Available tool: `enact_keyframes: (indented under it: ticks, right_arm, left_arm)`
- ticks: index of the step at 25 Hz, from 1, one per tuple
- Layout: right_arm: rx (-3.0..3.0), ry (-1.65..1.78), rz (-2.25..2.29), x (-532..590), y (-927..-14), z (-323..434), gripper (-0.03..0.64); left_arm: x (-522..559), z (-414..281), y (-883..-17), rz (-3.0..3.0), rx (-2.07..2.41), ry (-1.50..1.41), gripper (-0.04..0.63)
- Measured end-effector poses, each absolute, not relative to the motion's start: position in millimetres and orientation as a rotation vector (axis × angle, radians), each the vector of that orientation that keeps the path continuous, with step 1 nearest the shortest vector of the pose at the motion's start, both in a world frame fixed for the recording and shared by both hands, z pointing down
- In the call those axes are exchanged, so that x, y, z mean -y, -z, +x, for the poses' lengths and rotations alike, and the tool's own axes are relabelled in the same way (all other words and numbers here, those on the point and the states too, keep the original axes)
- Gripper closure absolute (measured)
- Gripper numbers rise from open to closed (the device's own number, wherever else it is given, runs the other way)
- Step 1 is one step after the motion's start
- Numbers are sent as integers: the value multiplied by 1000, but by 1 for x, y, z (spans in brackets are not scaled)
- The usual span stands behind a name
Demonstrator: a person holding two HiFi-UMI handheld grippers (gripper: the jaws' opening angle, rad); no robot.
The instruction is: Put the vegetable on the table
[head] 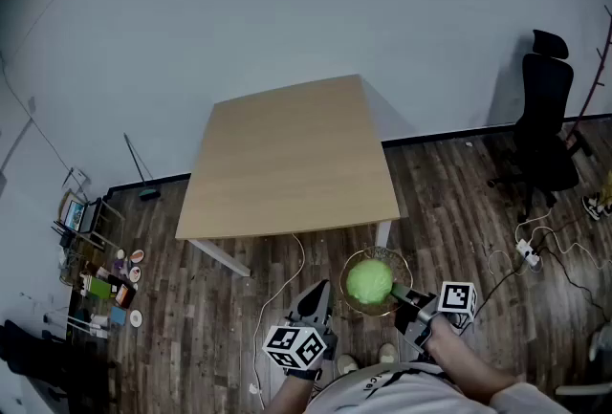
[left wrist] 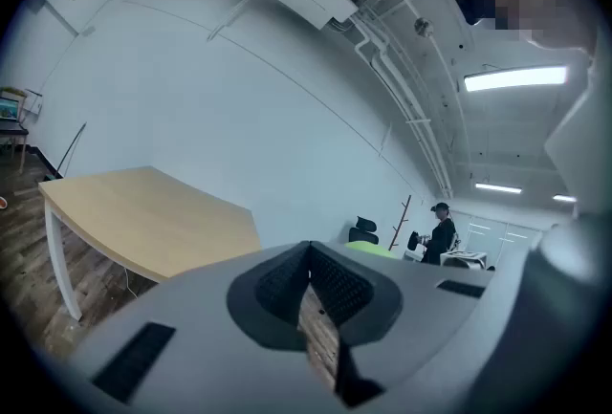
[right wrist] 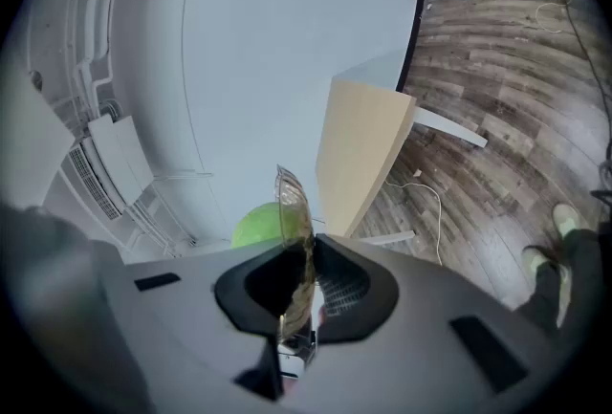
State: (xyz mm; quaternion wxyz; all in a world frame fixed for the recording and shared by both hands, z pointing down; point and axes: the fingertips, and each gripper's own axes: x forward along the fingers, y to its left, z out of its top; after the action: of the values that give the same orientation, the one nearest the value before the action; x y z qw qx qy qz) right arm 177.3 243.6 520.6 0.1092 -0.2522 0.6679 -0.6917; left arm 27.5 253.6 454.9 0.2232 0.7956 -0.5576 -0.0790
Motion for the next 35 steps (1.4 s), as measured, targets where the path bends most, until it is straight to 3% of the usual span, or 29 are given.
enact_keyframes:
  ticks: [35]
  right_arm:
    - [-1864,2051,-785,-257,-538,89,577]
  left_arm:
    - [-275,-66,-478,2165,1502,256,581]
